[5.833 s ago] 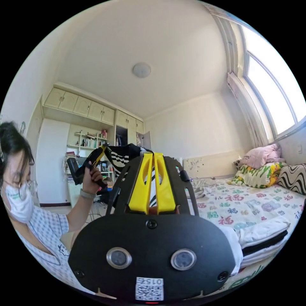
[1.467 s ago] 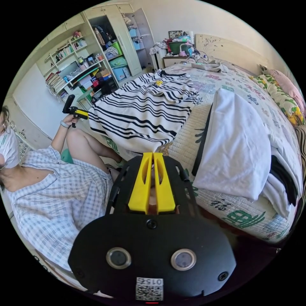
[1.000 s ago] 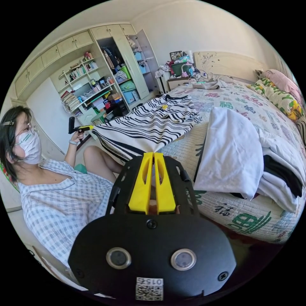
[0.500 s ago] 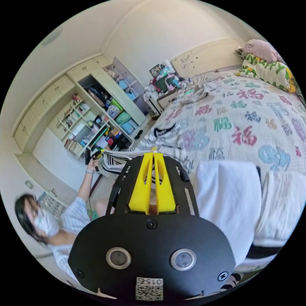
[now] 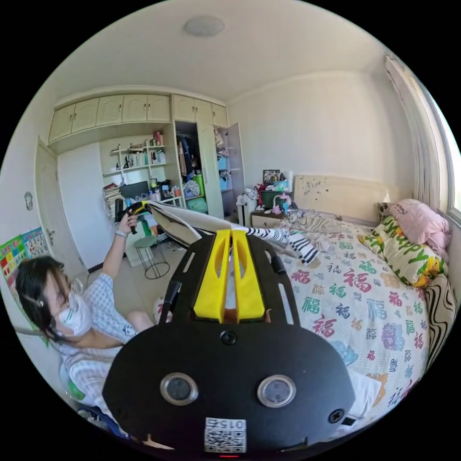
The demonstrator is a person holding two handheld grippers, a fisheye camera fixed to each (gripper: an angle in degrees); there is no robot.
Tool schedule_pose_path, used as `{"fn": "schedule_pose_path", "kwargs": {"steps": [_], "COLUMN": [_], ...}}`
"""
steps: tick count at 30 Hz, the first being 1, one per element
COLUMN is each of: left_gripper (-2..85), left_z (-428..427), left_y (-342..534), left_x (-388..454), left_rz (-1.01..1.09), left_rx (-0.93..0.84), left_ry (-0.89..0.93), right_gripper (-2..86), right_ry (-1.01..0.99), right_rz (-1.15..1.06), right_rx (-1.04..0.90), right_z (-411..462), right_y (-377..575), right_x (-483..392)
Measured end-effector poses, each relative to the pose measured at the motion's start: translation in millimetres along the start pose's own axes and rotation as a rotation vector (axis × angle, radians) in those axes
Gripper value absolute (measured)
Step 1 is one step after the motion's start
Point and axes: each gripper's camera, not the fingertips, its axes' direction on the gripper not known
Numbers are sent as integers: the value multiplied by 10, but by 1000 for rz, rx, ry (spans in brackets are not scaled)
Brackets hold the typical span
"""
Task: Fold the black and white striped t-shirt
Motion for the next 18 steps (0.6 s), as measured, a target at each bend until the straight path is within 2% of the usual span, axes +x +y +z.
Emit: {"fn": "schedule_pose_path", "kwargs": {"steps": [5,10,15,18], "left_gripper": [-9,-8,-7,-6], "left_z": [53,525,895,983], "left_y": [1337,2979,3637,3689], "left_x": [77,92,144,164], "left_rz": [-18,-113,-115,-120], "left_rx": [-291,-728,-981,-1014], "left_ry": [10,60,20,8], "right_gripper": [-3,-3,-4,-3], "right_ry": [-114,-193,-131,-121], "right_rz": [125,335,339,341], "right_rx": [-220,-556,-800,-827], "right_z": [266,771,1096,1150], "right_y": [1370,2634,3076,3153], "right_x": [21,304,462,583]}}
